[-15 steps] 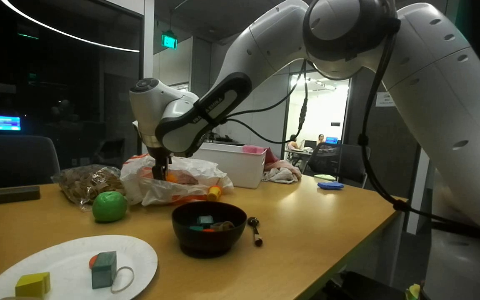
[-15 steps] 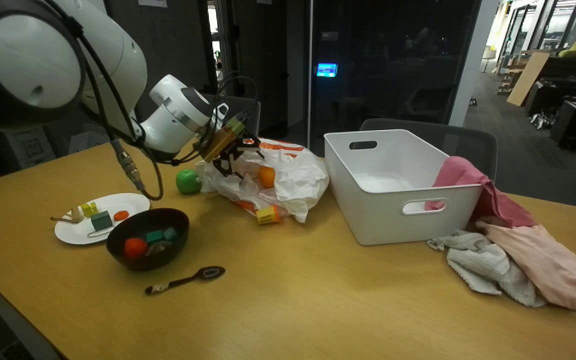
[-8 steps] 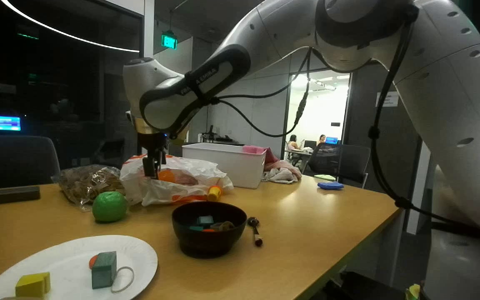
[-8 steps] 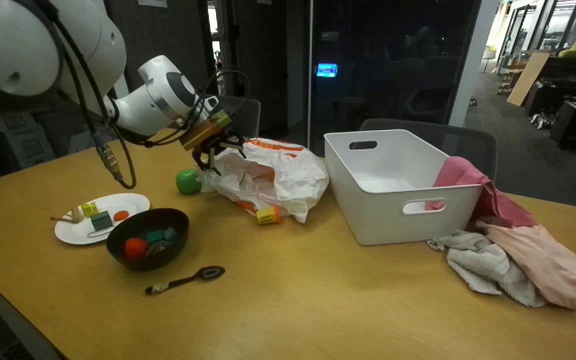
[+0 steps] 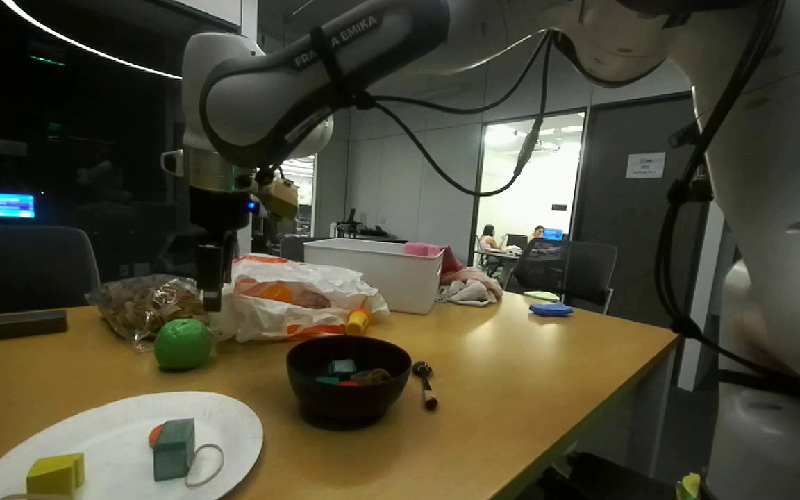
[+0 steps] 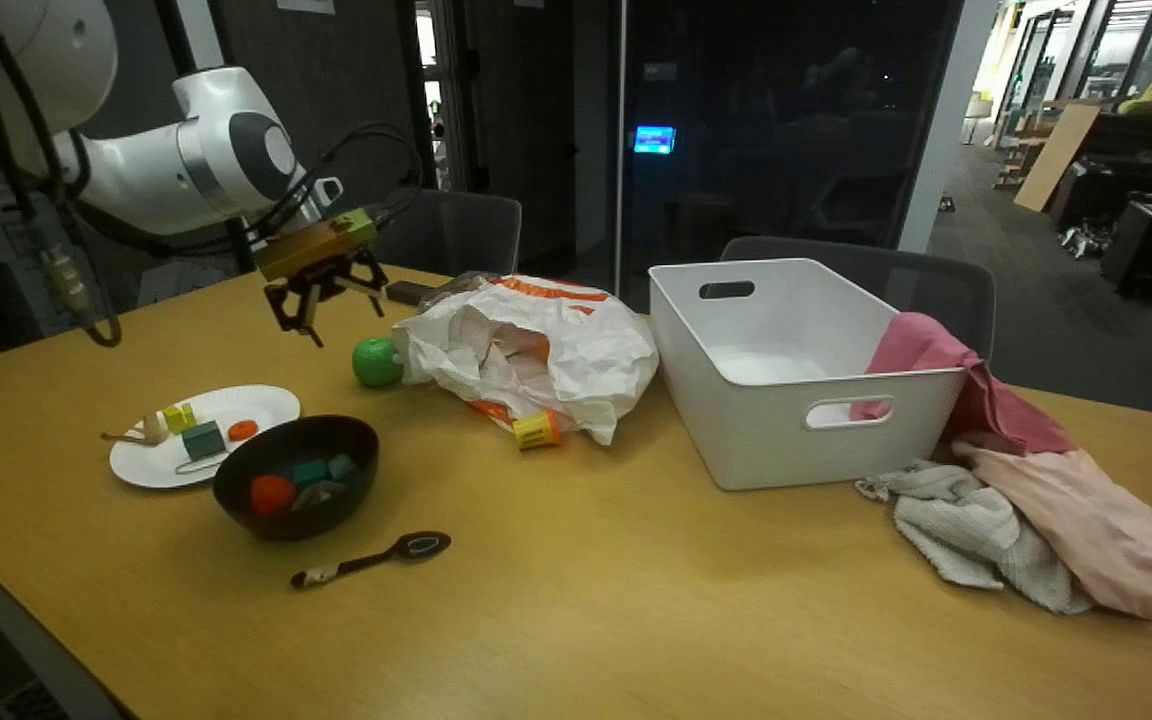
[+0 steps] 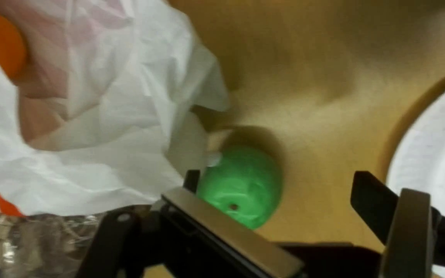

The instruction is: Put the orange, the apple and the yellow container in the plastic

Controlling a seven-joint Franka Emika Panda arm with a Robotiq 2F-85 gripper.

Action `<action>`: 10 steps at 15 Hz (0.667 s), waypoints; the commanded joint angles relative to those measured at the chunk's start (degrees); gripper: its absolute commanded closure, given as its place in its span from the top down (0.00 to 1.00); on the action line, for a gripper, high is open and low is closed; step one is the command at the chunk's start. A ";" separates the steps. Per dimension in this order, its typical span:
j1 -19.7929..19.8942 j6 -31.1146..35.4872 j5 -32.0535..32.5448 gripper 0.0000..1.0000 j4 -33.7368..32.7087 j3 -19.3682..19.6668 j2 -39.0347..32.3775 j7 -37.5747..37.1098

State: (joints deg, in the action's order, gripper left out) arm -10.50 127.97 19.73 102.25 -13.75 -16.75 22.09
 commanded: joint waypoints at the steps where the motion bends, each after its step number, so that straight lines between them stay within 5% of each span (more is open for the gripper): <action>1: 1.04 1.70 -8.29 1.00 4.84 -2.37 2.15 10.71; 5: -0.57 4.22 -5.74 1.00 4.87 -2.17 0.26 14.59; 10: -3.03 6.44 5.52 1.00 1.39 -0.05 -3.59 14.49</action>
State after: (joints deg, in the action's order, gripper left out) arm -11.90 133.24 20.17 106.45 -15.62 -17.99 35.67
